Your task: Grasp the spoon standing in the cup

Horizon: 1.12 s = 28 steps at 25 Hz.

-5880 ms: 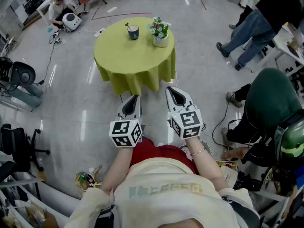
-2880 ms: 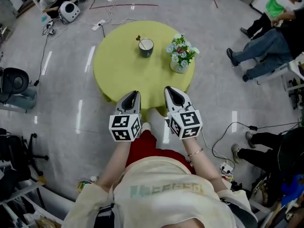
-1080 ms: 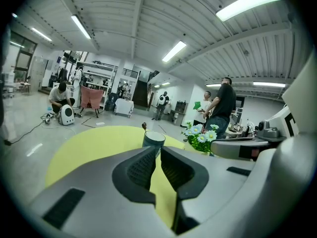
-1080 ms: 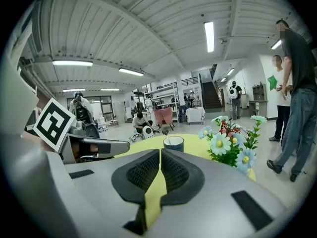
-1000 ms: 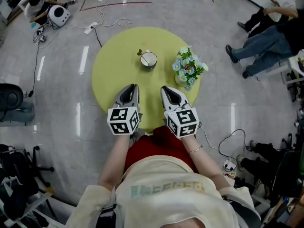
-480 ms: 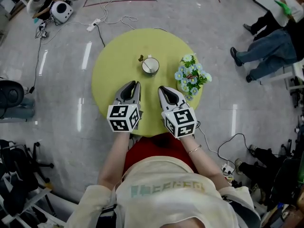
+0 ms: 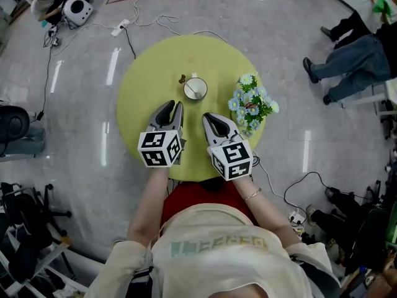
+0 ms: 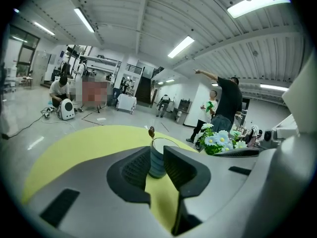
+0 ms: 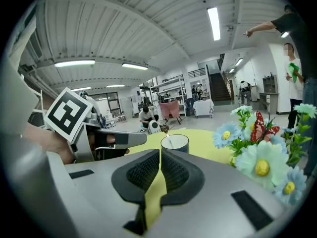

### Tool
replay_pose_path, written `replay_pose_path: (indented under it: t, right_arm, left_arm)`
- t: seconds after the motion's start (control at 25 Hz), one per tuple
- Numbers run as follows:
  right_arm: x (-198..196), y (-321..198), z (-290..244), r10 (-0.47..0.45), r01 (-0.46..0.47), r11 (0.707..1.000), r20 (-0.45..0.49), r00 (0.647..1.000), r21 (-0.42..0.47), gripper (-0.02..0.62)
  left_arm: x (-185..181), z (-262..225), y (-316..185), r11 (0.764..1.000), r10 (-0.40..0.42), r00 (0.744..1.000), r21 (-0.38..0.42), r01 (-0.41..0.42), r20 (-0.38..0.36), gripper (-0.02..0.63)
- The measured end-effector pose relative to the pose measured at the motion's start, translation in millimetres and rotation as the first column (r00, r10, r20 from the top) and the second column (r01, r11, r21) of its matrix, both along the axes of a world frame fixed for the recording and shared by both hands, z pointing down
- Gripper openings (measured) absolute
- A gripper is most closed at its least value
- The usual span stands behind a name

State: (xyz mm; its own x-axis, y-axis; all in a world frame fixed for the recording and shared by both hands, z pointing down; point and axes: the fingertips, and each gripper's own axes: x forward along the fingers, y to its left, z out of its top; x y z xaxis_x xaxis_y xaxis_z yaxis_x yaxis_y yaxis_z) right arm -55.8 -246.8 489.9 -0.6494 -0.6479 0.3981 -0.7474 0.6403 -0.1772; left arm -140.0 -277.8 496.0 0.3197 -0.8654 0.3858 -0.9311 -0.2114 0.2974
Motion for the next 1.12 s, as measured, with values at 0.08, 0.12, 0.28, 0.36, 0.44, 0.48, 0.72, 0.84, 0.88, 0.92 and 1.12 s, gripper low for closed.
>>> replay_pose_path:
  t: [0.08,0.12,0.28,0.36,0.44,0.48,0.72,0.84,0.88,0.92,1.12]
  right_arm:
    - [-2,-2,4,-0.003,0.003,1.0,-0.002,1.0,-0.009,0.039]
    - [-2,-2,5,-0.004,0.004,1.0,-0.003,1.0,-0.014,0.039]
    - [-5,-7,11,-0.01,0.01,1.0,-0.007,1.0,-0.028,0.04]
    - [-6,-10,13,-0.01,0.01,0.999,-0.01,1.0,-0.035,0.04]
    - [-8,-13,15,-0.009,0.008,0.999,-0.013,1.0,-0.041,0.04]
    - [-8,-15,15,-0.008,0.007,0.999,-0.014,1.0,-0.043,0.039]
    - [-8,-20,23,-0.006,0.004,0.998,-0.019,1.0,-0.062,0.038]
    - [-9,-24,26,-0.007,0.006,0.997,-0.021,1.0,-0.072,0.038]
    - [-9,-25,27,-0.007,0.006,0.997,-0.021,1.0,-0.076,0.04]
    - [-10,-27,28,-0.007,0.005,0.997,-0.02,1.0,-0.08,0.039]
    - [-8,-31,35,-0.006,0.004,0.995,-0.025,1.0,-0.095,0.039]
  left_arm:
    - [0,3,-5,1.0,0.002,1.0,-0.009,-0.002,-0.006,0.081]
    - [0,4,-7,1.0,0.002,1.0,-0.013,-0.002,-0.01,0.084]
    - [2,7,-17,1.0,0.006,0.999,-0.029,-0.007,-0.032,0.103]
    - [2,9,-22,0.999,0.008,0.999,-0.037,-0.01,-0.042,0.109]
    - [2,10,-28,0.999,0.009,0.999,-0.042,-0.011,-0.049,0.114]
    - [2,10,-30,0.999,0.01,0.999,-0.044,-0.012,-0.053,0.115]
    - [5,15,-43,0.998,0.021,0.998,-0.053,-0.024,-0.061,0.119]
    - [5,17,-51,0.998,0.025,0.998,-0.058,-0.029,-0.061,0.12]
    - [5,18,-53,0.998,0.026,0.998,-0.059,-0.029,-0.061,0.12]
    - [5,18,-56,0.998,0.027,0.998,-0.059,-0.03,-0.06,0.12]
    - [10,24,-64,0.997,0.042,0.997,-0.066,-0.046,-0.059,0.12]
